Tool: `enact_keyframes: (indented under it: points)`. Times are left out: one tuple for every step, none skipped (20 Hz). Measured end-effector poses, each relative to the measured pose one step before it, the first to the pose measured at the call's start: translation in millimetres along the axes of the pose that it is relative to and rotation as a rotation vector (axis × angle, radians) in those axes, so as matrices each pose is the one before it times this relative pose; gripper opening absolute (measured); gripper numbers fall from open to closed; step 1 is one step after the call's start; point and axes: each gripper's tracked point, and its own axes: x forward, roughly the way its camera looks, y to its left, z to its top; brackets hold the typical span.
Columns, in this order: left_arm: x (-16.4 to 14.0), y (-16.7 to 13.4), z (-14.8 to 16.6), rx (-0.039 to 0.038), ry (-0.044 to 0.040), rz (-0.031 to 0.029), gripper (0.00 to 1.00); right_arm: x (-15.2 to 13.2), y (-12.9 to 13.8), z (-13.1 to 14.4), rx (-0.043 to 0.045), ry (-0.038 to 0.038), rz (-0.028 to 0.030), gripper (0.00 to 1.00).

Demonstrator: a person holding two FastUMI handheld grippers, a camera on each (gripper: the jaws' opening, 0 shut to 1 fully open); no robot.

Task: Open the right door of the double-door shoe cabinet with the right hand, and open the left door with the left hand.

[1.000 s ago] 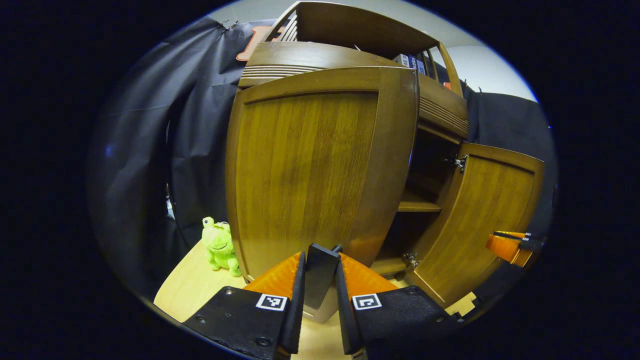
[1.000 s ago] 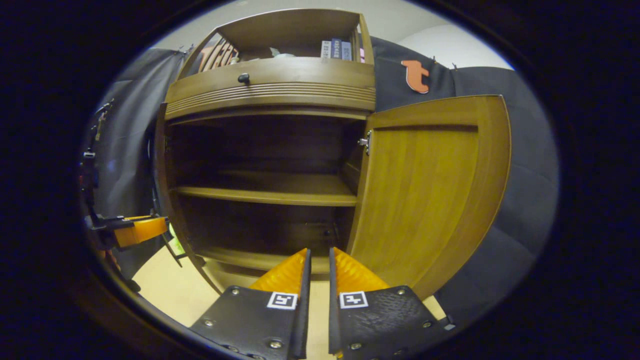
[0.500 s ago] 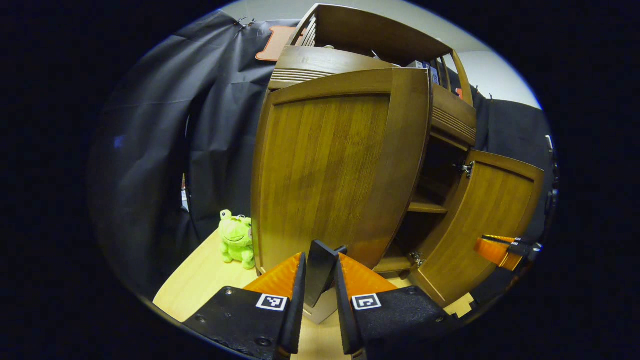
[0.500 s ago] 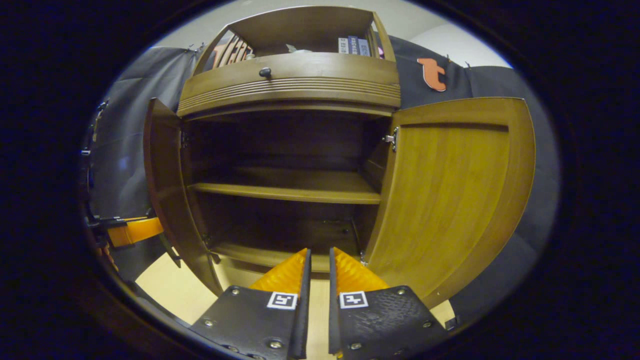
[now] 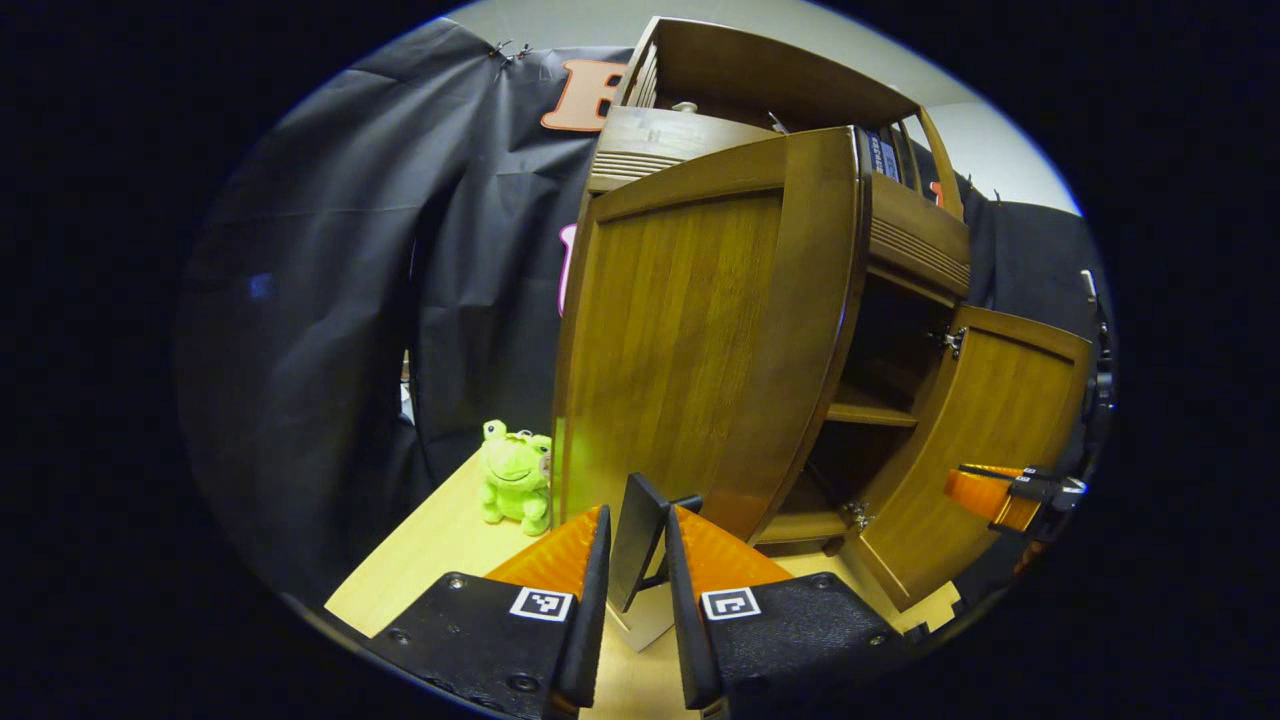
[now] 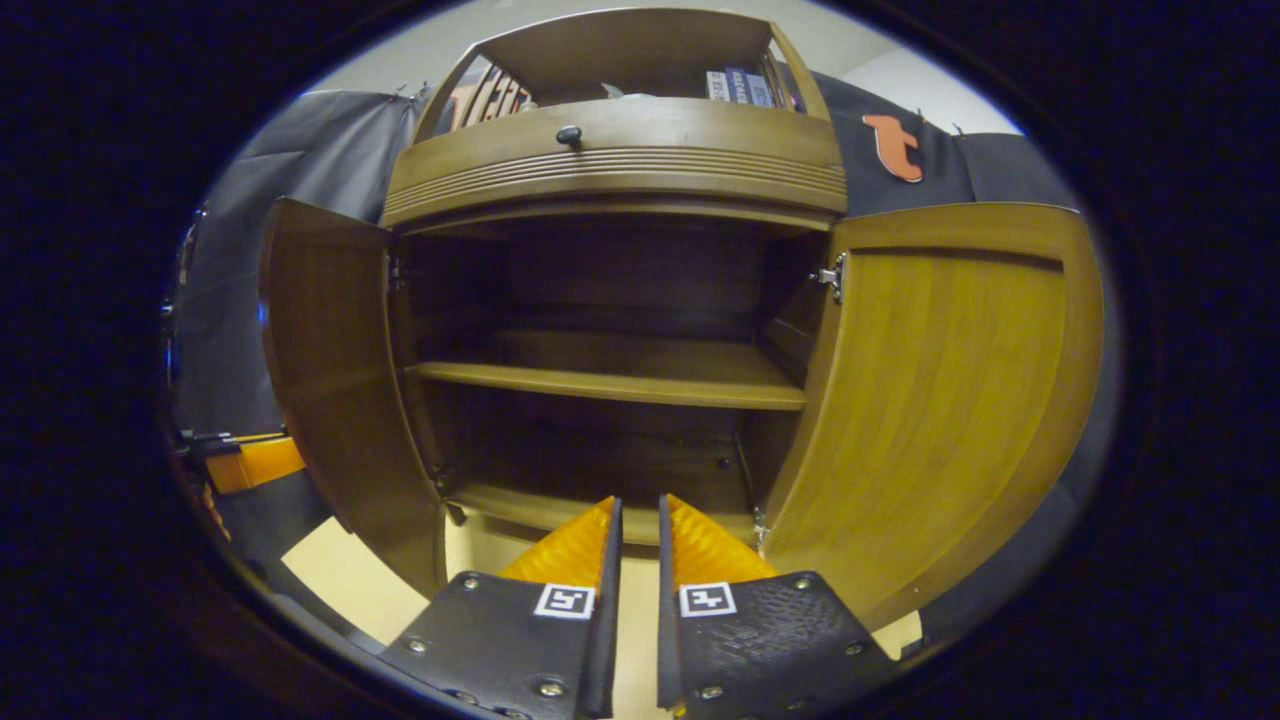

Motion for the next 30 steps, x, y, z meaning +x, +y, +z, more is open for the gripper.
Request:
enact_keyframes:
  points:
    - [-2.05,4.09,0.71,-0.00229,-0.00217,0.00993,0.33,1.16,3.78,0.18,-0.00275,-0.00010,0.00900,0.17]
    - [-2.34,4.21,0.02,-0.00339,-0.00234,0.00847,0.34,2.37,3.95,0.37,-0.00237,0.00031,0.00947,0.17]
    - [-1.87,4.39,0.32,-0.00324,-0.00156,0.00845,0.34,1.25,3.61,-0.22,-0.00231,0.00144,0.00998,0.17]
    - [-0.90,4.35,0.52,-0.00363,-0.00173,0.01007,0.33,2.18,3.26,0.14,-0.00265,0.00095,0.00896,0.17]
    - [-1.82,3.42,0.55,-0.00252,-0.00081,0.01015,0.34,1.07,3.06,0.68,-0.00258,0.00090,0.00821,0.17]
    - [-1.70,5.50,0.41,-0.00067,-0.00187,0.01171,0.34,1.47,2.40,-0.41,-0.00201,0.00065,0.00734,0.17]
    - [-0.65,4.61,0.91,-0.00093,-0.00299,0.00847,0.33,0.97,1.81,-0.13,-0.00135,0.00032,0.00616,0.17]
    - [-1.82,3.60,-0.60,-0.00200,-0.00238,0.00741,0.33,0.57,2.20,0.51,-0.00079,-0.00030,0.00549,0.17]
    - [-1.09,4.42,2.82,-0.00068,-0.00291,0.01064,0.36,0.00,1.81,0.51,-0.00050,0.00021,0.00438,0.17]
    - [-0.40,4.20,-3.16,0.00499,0.01066,0.01508,0.28,1.38,1.07,-0.29,-0.00037,0.00008,0.00415,0.17]
    - [1.13,2.83,0.52,-0.00066,-0.00658,0.00456,0.28,0.38,1.55,0.07,0.00012,0.00185,0.00331,0.17]
    - [-1.22,3.42,0.80,-0.00144,0.00320,0.00691,0.28,1.53,0.82,-0.24,0.00041,0.00136,0.00413,0.17]
    - [-1.32,3.26,0.48,-0.00275,-0.00072,0.00604,0.36,0.70,0.86,0.21,-0.00018,0.00074,0.00329,0.17]
    - [-0.47,3.36,0.44,-0.00422,-0.00008,0.00891,0.28,0.90,1.36,-0.36,-0.00109,0.00178,0.00280,0.17]
    - [0.18,5.44,0.21,-0.00435,0.00223,0.01227,0.28,-0.01,1.10,0.12,-0.00119,0.00118,0.00330,0.17]
    - [-1.68,7.11,0.17,-0.00674,-0.00009,0.01638,0.28,1.10,1.26,0.93,-0.00187,0.00058,0.00358,0.17]
    - [-0.18,6.04,1.04,-0.00627,-0.00053,0.01222,0.28,0.57,1.00,1.06,-0.00276,0.00114,0.00354,0.17]
    - [-1.18,7.35,1.00,-0.00738,-0.00095,0.01480,0.28,0.87,1.10,0.03,-0.00306,0.00090,0.00407,0.17]
    - [-0.43,5.62,1.19,-0.00640,-0.00120,0.01270,0.28,1.12,1.41,1.04,-0.00348,0.00117,0.00412,0.17]
    - [-0.35,6.56,0.67,-0.00712,-0.00134,0.01359,0.28,1.60,0.66,-0.31,-0.00322,0.00114,0.00383,0.17]
    - [-0.41,5.32,1.33,-0.00659,-0.00191,0.01227,0.28,1.06,1.52,1.01,-0.00188,0.00039,0.00423,0.17]
    - [-1.11,4.28,1.52,-0.00564,-0.00240,0.01242,0.28,0.63,2.05,0.47,-0.00102,-0.00075,0.00434,0.17]
    - [-1.74,3.98,2.41,-0.00341,-0.00411,0.01045,0.28,0.66,1.35,1.01,-0.00088,-0.00142,0.00480,0.17]
    - [-0.44,-1.39,0.49,-0.00096,-0.00317,0.01142,0.28,1.62,2.18,0.74,-0.00087,-0.00121,0.00522,0.17]
    - [-0.34,1.45,1.81,-0.00081,-0.00389,0.01283,0.28,1.80,1.99,1.51,-0.00178,-0.00140,0.00596,0.17]
    - [-0.39,2.95,2.19,-0.00009,-0.00558,0.01180,0.28,1.21,2.80,1.49,-0.00197,-0.00146,0.00573,0.17]
    - [-0.40,1.85,3.02,-0.00074,-0.00551,0.01169,0.25,1.41,2.20,2.04,-0.00236,-0.00214,0.00622,0.17]
    - [-0.02,1.32,3.57,-0.00117,-0.00571,0.01218,0.22,1.26,2.07,0.24,-0.00259,-0.00120,0.00565,0.17]
    - [-0.17,1.61,4.11,-0.00117,-0.00652,0.01190,0.28,1.01,1.93,0.96,-0.00218,-0.00051,0.00607,0.17]
    - [-1.78,0.10,4.47,-0.00605,-0.00620,0.00595,0.28,1.31,1.96,1.22,-0.00203,-0.00109,0.00558,0.17]
